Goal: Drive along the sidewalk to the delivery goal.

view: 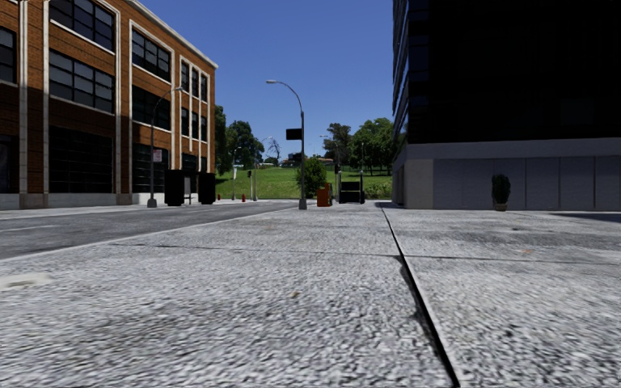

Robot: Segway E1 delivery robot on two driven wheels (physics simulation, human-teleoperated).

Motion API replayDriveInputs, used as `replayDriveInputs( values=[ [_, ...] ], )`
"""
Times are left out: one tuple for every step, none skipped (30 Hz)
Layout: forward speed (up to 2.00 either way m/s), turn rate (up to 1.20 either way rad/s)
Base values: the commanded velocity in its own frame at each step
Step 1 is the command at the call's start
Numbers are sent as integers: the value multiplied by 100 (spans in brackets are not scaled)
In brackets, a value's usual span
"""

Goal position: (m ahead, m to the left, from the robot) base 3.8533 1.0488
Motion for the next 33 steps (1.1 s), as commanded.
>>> replayDriveInputs(
  values=[
    [199,-3],
    [199,-3],
    [199,-3],
    [199,-3],
    [199,-1],
    [199,0],
    [199,0],
    [199,0],
    [199,0],
    [199,0],
    [199,13],
    [199,30],
    [199,43],
    [199,52],
    [199,61],
    [199,70],
    [199,70],
    [199,72],
    [199,36],
    [199,16],
    [199,6],
    [199,2],
    [197,0],
    [196,0],
    [194,0],
    [193,19],
    [193,32],
    [193,46],
    [193,61],
    [193,66],
    [193,68],
    [193,68],
    [193,68]
  ],
)
